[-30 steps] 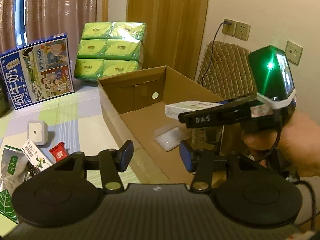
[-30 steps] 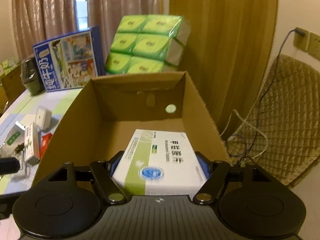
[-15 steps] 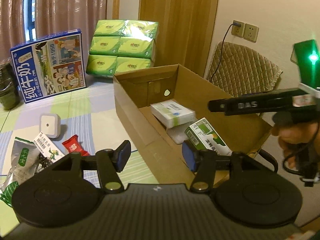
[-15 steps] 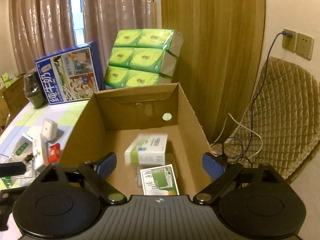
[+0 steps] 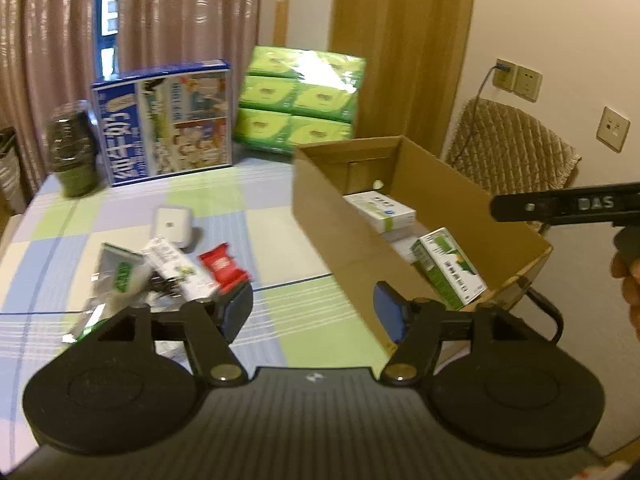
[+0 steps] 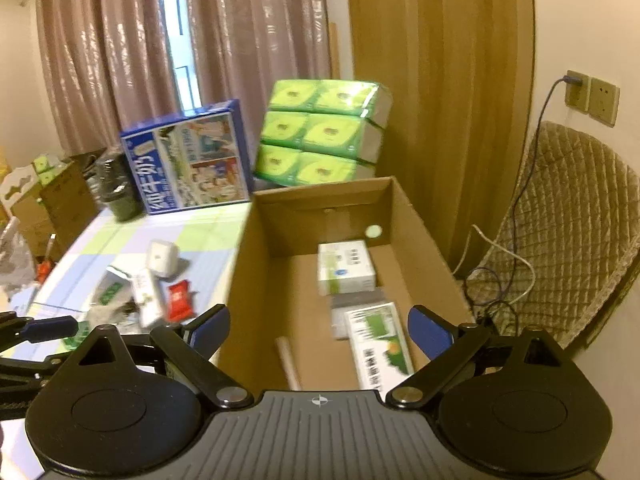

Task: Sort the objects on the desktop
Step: 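Withdraw both open tools from the cardboard box toward the table, then move both open tools toward the foil tea bag and clear plastic box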

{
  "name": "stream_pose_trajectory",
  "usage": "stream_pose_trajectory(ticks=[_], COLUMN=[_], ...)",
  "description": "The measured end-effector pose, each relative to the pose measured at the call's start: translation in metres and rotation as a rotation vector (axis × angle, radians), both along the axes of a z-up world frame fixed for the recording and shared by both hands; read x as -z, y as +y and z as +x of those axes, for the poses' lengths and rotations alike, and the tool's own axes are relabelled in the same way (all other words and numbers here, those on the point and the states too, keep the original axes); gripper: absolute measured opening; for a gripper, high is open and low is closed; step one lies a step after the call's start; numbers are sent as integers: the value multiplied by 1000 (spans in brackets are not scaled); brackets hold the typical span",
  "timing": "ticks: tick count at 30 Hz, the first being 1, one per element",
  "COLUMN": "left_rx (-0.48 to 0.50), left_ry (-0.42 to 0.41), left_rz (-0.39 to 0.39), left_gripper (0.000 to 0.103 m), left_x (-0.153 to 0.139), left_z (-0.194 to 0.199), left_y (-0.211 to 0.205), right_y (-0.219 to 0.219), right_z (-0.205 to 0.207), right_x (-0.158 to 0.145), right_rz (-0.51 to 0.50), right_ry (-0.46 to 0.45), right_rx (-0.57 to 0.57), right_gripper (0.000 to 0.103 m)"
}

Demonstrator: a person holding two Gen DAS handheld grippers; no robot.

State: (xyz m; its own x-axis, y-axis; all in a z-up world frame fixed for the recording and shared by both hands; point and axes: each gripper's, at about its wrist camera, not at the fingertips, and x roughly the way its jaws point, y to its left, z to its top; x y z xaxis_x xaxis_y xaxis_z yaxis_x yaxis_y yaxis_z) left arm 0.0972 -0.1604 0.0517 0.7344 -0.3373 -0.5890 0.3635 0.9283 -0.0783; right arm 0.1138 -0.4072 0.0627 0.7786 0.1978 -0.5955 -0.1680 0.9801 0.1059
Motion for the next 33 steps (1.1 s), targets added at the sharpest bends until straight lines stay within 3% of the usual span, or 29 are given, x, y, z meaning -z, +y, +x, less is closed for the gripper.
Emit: stream_pose_trajectory(ticks=[8, 13, 20, 33], left_rx=[-68, -113, -156, -229], left_ry=[-18, -24, -20, 42], left_rz=[33, 57, 102, 147], left_gripper=[78, 91, 102, 102], left_x=[-11, -14, -14, 10], left_z=[-25, -39, -52, -55], left_y=[49, 76, 108, 157], right_y=[40, 65, 97, 144], right_z=[-30, -43, -56, -62], right_x=[-11, -14, -7, 43], right_rz=[49, 64, 82, 96], right_ry=[7, 11, 35, 130], right_rx=[-59, -100, -147, -190], right_gripper=[99, 101, 101, 101])
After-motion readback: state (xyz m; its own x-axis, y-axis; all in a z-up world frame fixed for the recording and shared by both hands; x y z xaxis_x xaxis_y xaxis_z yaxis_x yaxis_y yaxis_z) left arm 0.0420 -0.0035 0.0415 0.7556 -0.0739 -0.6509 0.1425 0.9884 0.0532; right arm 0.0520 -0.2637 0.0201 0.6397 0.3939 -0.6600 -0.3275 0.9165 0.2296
